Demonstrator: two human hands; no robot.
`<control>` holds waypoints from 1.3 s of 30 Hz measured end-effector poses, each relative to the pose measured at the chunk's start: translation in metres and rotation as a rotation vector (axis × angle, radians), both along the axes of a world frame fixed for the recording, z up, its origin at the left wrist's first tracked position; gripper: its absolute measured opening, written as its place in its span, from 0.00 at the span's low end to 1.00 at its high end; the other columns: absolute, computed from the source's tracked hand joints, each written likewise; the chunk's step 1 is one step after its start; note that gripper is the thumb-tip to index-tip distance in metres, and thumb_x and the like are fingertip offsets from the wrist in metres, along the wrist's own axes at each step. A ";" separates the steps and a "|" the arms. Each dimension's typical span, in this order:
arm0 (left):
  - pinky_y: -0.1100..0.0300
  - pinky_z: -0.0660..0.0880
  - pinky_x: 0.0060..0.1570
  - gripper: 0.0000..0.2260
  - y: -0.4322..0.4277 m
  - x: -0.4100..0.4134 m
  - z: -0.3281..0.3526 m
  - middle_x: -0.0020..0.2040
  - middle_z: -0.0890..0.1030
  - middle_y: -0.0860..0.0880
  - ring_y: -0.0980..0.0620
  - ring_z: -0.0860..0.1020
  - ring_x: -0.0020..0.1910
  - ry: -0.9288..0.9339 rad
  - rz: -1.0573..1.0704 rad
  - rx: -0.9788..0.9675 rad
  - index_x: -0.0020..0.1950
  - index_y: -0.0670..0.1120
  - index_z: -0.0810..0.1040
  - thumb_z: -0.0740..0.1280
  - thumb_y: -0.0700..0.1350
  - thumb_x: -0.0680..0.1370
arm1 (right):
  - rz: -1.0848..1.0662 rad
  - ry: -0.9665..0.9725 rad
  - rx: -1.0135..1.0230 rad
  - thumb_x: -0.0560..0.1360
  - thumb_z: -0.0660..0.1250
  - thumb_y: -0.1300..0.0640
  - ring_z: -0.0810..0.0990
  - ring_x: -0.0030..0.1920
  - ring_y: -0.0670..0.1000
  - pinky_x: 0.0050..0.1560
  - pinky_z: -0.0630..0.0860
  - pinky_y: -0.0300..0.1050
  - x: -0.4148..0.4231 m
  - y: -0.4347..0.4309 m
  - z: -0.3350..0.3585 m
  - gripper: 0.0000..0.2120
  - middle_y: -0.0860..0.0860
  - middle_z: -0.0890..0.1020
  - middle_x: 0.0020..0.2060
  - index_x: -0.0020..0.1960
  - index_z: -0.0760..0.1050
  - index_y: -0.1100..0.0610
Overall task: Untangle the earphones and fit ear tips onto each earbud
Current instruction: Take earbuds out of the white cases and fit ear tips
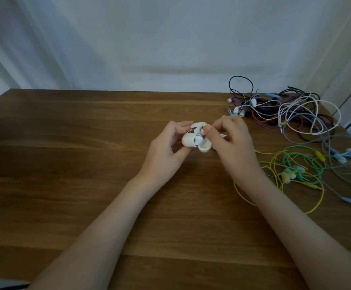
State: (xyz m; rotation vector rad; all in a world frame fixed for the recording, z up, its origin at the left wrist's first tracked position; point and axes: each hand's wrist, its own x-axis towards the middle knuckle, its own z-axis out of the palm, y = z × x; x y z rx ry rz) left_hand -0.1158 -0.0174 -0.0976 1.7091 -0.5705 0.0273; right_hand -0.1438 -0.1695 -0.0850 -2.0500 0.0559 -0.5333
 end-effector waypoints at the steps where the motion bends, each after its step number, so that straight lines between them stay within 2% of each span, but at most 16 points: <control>1: 0.59 0.75 0.59 0.14 0.000 0.000 0.000 0.62 0.77 0.53 0.59 0.77 0.61 0.002 -0.003 -0.009 0.50 0.52 0.73 0.69 0.33 0.75 | 0.002 0.003 0.005 0.76 0.66 0.54 0.71 0.52 0.49 0.46 0.66 0.33 0.000 0.000 0.000 0.06 0.43 0.70 0.43 0.43 0.76 0.55; 4: 0.60 0.75 0.59 0.14 0.000 0.000 0.000 0.61 0.77 0.54 0.59 0.77 0.61 0.009 -0.007 -0.030 0.50 0.51 0.72 0.69 0.33 0.75 | 0.005 -0.015 0.018 0.76 0.67 0.56 0.72 0.52 0.49 0.45 0.69 0.35 0.000 0.001 0.001 0.02 0.42 0.71 0.45 0.45 0.74 0.52; 6: 0.59 0.75 0.59 0.14 0.000 0.001 -0.001 0.62 0.77 0.52 0.59 0.77 0.61 0.000 0.000 -0.042 0.50 0.51 0.72 0.69 0.33 0.75 | -0.002 -0.063 0.020 0.75 0.67 0.59 0.73 0.53 0.49 0.44 0.70 0.33 -0.001 0.002 0.002 0.05 0.41 0.71 0.46 0.48 0.73 0.51; 9: 0.58 0.75 0.60 0.14 0.000 0.002 -0.002 0.63 0.77 0.51 0.58 0.77 0.61 -0.012 0.023 -0.039 0.50 0.52 0.72 0.69 0.34 0.75 | 0.014 -0.099 0.039 0.76 0.65 0.60 0.74 0.54 0.48 0.48 0.72 0.38 -0.003 0.002 0.004 0.07 0.41 0.72 0.48 0.51 0.73 0.50; 13: 0.64 0.75 0.58 0.16 0.000 0.004 -0.004 0.62 0.76 0.54 0.60 0.77 0.60 -0.037 0.086 -0.013 0.51 0.55 0.72 0.70 0.35 0.75 | 0.071 0.092 0.240 0.81 0.59 0.53 0.76 0.51 0.42 0.53 0.72 0.41 -0.003 0.003 0.002 0.09 0.43 0.77 0.49 0.59 0.72 0.51; 16: 0.68 0.73 0.56 0.17 0.002 0.008 -0.008 0.59 0.75 0.57 0.61 0.77 0.58 -0.101 0.197 0.096 0.50 0.55 0.71 0.69 0.34 0.74 | 0.132 0.144 0.357 0.81 0.57 0.53 0.79 0.53 0.45 0.58 0.75 0.46 -0.003 0.008 0.000 0.12 0.47 0.79 0.52 0.62 0.71 0.53; 19: 0.66 0.73 0.57 0.13 0.004 0.012 -0.012 0.61 0.76 0.54 0.59 0.76 0.57 -0.134 0.259 0.235 0.54 0.49 0.73 0.69 0.35 0.74 | 0.228 0.114 0.361 0.80 0.60 0.57 0.78 0.55 0.42 0.57 0.74 0.37 -0.005 0.009 0.002 0.14 0.47 0.78 0.55 0.65 0.69 0.51; 21: 0.64 0.74 0.57 0.13 0.005 0.014 -0.013 0.59 0.77 0.52 0.59 0.76 0.57 -0.105 0.227 0.291 0.55 0.48 0.73 0.70 0.37 0.75 | 0.257 0.122 0.245 0.79 0.62 0.59 0.75 0.55 0.37 0.55 0.71 0.29 -0.006 0.010 0.001 0.16 0.46 0.77 0.57 0.67 0.68 0.51; 22: 0.63 0.75 0.56 0.13 0.005 0.014 -0.012 0.58 0.77 0.52 0.59 0.76 0.56 -0.095 0.195 0.335 0.56 0.49 0.72 0.70 0.38 0.75 | 0.246 0.134 0.147 0.79 0.63 0.59 0.74 0.56 0.37 0.55 0.70 0.28 -0.006 0.009 0.000 0.18 0.46 0.76 0.58 0.67 0.68 0.52; 26: 0.60 0.73 0.56 0.15 0.003 0.015 -0.012 0.58 0.76 0.52 0.57 0.75 0.57 -0.109 0.086 0.559 0.60 0.48 0.72 0.70 0.43 0.75 | 0.174 0.208 -0.370 0.77 0.65 0.55 0.66 0.66 0.47 0.65 0.63 0.42 -0.001 0.004 -0.006 0.21 0.47 0.70 0.65 0.69 0.67 0.52; 29: 0.58 0.71 0.60 0.19 0.003 0.013 -0.011 0.60 0.74 0.54 0.57 0.71 0.60 -0.108 0.029 0.621 0.64 0.50 0.70 0.69 0.48 0.75 | 0.094 0.290 -0.603 0.77 0.63 0.49 0.56 0.71 0.50 0.69 0.53 0.50 -0.002 -0.005 -0.003 0.20 0.47 0.62 0.71 0.68 0.67 0.48; 31: 0.59 0.69 0.60 0.20 0.001 0.011 -0.009 0.59 0.73 0.56 0.57 0.69 0.61 -0.092 0.020 0.636 0.65 0.51 0.70 0.69 0.51 0.75 | 0.090 0.419 -0.655 0.77 0.60 0.49 0.53 0.73 0.52 0.70 0.50 0.53 0.000 -0.015 0.001 0.20 0.49 0.59 0.74 0.69 0.66 0.45; 34: 0.62 0.65 0.55 0.20 -0.009 0.010 -0.005 0.56 0.70 0.57 0.57 0.69 0.59 -0.067 0.066 0.686 0.64 0.51 0.70 0.69 0.53 0.75 | 0.122 0.577 -0.707 0.77 0.58 0.56 0.58 0.71 0.56 0.68 0.56 0.54 0.007 -0.032 0.005 0.25 0.51 0.62 0.72 0.73 0.60 0.43; 36: 0.62 0.66 0.53 0.19 -0.023 0.011 0.001 0.55 0.69 0.56 0.56 0.69 0.56 -0.047 0.075 0.738 0.64 0.50 0.70 0.69 0.53 0.75 | 0.072 0.579 -0.736 0.78 0.57 0.57 0.61 0.69 0.57 0.67 0.60 0.53 0.010 -0.040 0.005 0.26 0.53 0.64 0.71 0.74 0.58 0.45; 39: 0.62 0.68 0.50 0.20 -0.051 0.014 0.008 0.57 0.71 0.52 0.56 0.70 0.52 -0.031 0.063 0.761 0.64 0.49 0.69 0.69 0.52 0.76 | -0.074 0.566 -0.747 0.79 0.59 0.51 0.63 0.68 0.59 0.65 0.63 0.54 0.016 -0.054 0.003 0.24 0.56 0.66 0.69 0.74 0.59 0.50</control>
